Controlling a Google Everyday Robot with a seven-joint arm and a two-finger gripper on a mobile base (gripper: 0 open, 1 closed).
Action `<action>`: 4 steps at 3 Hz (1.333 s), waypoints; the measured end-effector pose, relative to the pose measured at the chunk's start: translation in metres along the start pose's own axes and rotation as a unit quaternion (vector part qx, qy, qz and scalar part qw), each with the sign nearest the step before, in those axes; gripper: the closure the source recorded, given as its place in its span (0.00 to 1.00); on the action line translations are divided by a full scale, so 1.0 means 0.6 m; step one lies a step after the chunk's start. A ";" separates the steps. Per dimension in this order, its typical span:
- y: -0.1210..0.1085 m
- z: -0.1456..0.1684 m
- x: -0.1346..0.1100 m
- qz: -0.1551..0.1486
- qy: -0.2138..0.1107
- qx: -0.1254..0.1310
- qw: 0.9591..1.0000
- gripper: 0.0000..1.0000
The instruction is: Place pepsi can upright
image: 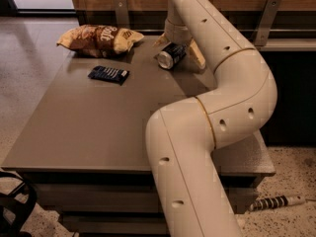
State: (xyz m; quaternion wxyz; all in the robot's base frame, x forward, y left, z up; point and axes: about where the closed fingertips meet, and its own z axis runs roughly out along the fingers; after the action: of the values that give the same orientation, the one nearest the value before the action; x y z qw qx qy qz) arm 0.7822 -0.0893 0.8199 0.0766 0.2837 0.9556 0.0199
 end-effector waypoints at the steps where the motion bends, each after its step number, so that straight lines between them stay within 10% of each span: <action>1: 0.008 -0.001 -0.007 0.002 -0.025 0.025 0.999 0.01; 4: 0.028 0.007 -0.025 0.000 -0.040 0.000 0.999 0.77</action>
Offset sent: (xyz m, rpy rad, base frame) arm 0.0038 0.0013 0.0003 -0.0513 -0.0073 -0.0158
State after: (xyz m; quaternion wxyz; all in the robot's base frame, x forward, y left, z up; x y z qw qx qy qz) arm 0.8046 -0.0835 0.8190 0.1148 0.2838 0.9519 0.0085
